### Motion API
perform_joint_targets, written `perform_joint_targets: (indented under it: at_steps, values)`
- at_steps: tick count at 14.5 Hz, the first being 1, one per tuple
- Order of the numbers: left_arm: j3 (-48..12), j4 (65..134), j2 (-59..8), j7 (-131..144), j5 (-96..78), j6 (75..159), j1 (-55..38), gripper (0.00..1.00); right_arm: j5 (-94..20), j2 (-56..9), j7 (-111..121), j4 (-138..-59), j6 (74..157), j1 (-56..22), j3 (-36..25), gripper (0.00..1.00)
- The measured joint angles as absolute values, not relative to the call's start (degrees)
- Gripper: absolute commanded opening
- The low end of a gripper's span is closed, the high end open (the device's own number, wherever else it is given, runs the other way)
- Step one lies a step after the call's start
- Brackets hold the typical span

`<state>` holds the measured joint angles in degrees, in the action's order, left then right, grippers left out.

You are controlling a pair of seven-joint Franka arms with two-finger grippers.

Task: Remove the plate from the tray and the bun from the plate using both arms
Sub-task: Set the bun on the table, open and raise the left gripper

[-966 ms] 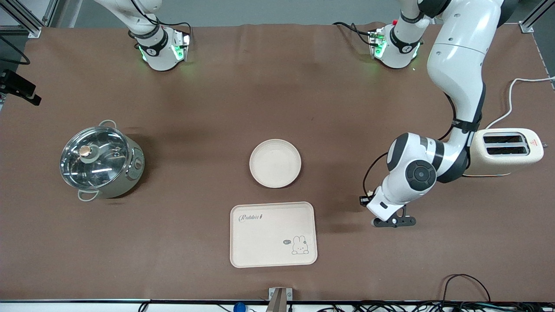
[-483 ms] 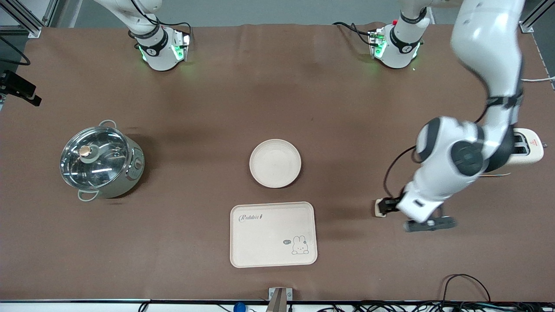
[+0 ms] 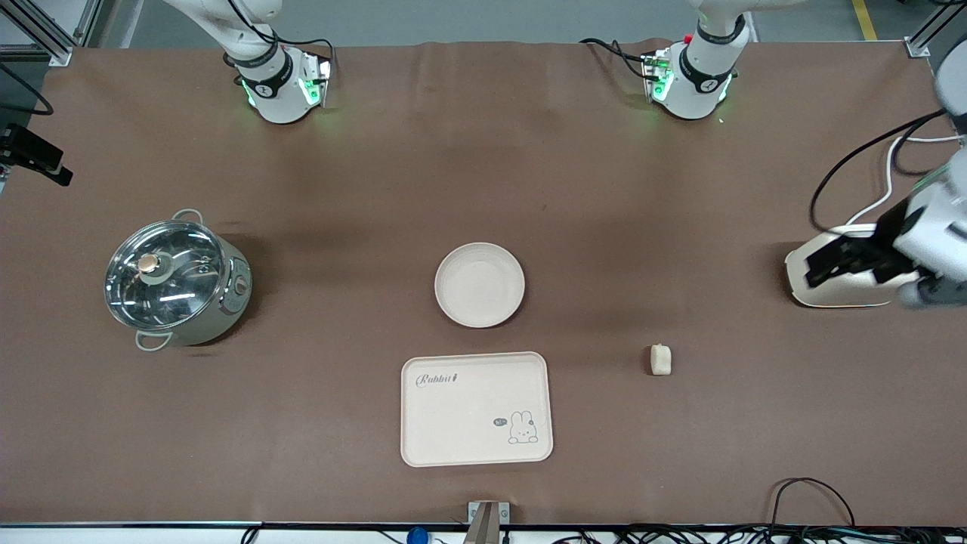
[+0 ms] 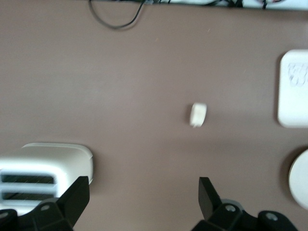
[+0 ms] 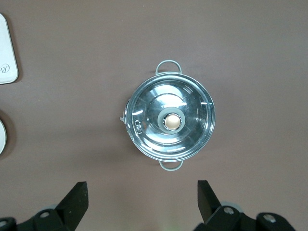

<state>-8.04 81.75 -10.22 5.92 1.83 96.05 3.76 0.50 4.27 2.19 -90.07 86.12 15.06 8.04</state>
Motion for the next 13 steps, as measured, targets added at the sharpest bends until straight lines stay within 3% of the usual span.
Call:
perform_joint_targets:
  at_steps: [3, 13]
  values:
    - [-7.5, 80.0, -8.3, 1.7, 1.8, 88.8, 5.0, 1.0, 0.5, 4.3, 2.2, -90.1, 86.1, 15.1, 8.0, 1.0]
    - [3.5, 86.6, 0.0, -3.2, 1.8, 89.4, -6.6, 1.0, 0.5, 4.3, 2.2, -90.1, 86.1, 15.1, 8.0, 1.0]
